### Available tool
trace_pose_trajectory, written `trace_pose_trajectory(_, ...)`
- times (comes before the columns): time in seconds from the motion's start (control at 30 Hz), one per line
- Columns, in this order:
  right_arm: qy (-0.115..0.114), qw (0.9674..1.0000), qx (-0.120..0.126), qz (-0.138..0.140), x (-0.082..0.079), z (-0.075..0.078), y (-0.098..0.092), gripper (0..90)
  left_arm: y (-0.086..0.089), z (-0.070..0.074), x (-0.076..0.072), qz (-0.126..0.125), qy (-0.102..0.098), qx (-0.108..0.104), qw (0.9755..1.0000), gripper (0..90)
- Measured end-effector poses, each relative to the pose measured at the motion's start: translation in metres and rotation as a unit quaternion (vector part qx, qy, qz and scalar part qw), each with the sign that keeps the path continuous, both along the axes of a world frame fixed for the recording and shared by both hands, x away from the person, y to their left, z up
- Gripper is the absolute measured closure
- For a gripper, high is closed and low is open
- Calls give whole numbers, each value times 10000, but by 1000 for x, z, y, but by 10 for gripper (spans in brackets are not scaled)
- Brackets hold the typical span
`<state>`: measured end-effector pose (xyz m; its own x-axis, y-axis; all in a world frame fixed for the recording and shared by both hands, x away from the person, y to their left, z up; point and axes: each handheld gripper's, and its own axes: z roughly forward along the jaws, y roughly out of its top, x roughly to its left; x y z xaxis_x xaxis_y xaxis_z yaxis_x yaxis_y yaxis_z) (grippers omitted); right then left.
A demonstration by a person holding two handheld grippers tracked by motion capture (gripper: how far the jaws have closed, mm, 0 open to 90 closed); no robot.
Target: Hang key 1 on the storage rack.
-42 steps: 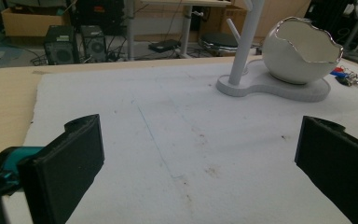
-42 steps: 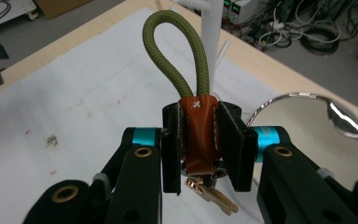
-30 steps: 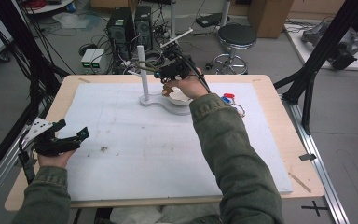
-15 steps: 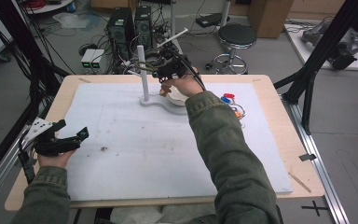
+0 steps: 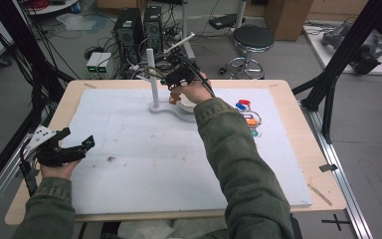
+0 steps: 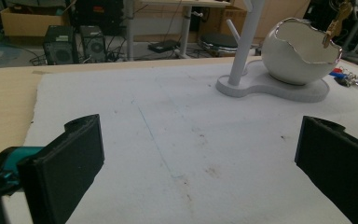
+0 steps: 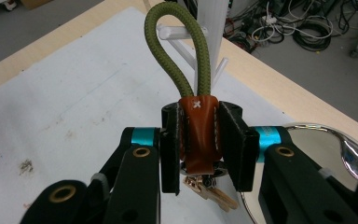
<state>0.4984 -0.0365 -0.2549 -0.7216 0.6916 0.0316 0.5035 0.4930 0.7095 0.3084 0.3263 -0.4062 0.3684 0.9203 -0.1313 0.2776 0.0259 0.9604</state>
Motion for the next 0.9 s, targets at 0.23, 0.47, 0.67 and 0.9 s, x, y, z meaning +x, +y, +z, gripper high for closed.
trace_pose_trajectory(0.23, 67, 9998, -102, -135, 5, -6, 3, 700, 0, 0, 0, 0, 1, 6, 10000, 17)
trace_pose_trajectory(0.47, 82, 9996, -238, -134, 8, -12, 8, 693, 0, 0, 0, 0, 5, 12, 10000, 17)
trace_pose_trajectory(0.67, 296, 9991, -291, -29, 8, -17, 8, 418, 0, 0, 0, 7, 11, 22, 10000, 17)
trace_pose_trajectory(0.9, 344, 9993, -112, -11, 2, -15, 0, 99, 0, 0, 0, 5, 19, 29, 10000, 17)
